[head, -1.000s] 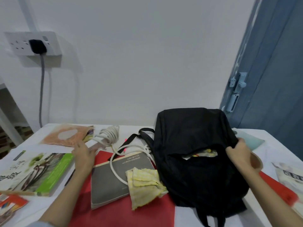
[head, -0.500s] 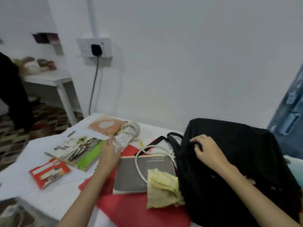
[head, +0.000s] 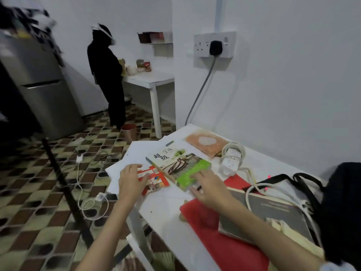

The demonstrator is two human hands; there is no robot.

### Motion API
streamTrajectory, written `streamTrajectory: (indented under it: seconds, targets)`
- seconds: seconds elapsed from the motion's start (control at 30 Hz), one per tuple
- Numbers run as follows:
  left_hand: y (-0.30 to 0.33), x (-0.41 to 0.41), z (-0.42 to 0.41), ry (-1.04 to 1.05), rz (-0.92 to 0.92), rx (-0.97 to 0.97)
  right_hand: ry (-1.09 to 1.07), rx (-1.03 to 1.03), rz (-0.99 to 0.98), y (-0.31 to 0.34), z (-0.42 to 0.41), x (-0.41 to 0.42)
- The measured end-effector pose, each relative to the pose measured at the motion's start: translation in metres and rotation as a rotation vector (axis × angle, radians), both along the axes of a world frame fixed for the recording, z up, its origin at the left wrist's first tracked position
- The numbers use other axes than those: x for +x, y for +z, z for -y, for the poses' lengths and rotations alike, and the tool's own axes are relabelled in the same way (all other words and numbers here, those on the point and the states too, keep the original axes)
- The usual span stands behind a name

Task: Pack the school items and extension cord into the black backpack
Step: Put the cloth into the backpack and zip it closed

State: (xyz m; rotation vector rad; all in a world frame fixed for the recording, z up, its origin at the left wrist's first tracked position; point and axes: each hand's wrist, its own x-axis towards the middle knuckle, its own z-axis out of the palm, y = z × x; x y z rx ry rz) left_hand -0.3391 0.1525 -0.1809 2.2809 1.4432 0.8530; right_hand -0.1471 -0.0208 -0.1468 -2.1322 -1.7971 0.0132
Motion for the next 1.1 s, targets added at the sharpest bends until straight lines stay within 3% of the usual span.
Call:
streamTrajectory:
  seconds: [0.17, 0.3, 0.37, 0.43, 0.57, 0.7, 0.87, 0.93, 1.1]
  targets:
    - [0.001, -0.001, -0.042, -0.123, -0.301, -0.179, -0.059, -0.145, 0.138, -0.015, -0.057, -0.024]
    - [0.01, 0.004, -0.069, -0.243, -0.419, -0.359, -0.159, -0.162, 0.0, -0.013, -0.079, -0.017]
    - [0.023, 0.016, -0.083, -0.219, -0.437, -0.26, -0.283, -0.009, 0.095, -0.008, -0.086, 0.005]
    - [0.035, 0.038, -0.092, -0.238, -0.397, -0.142, -0.482, 0.016, 0.193, 0.0, -0.089, 0.036]
    - [0.048, 0.107, -0.09, -0.452, -0.314, 0.065, -0.758, -0.17, 0.053, 0.009, -0.078, 0.084]
    - [0.041, 0.183, -0.064, -0.631, -0.407, 0.138, -0.842, -0.031, 0.107, 0.003, -0.066, 0.1]
    - [0.022, 0.244, -0.045, -0.74, -0.513, 0.227, -0.919, -0.052, 0.182, -0.001, -0.069, 0.12]
    - [0.018, 0.253, -0.04, -0.784, -0.506, 0.216, -0.851, -0.101, 0.316, 0.013, -0.071, 0.122]
    - [0.021, 0.259, -0.048, -0.764, -0.557, 0.372, -0.621, -0.316, 0.252, 0.03, -0.082, 0.137]
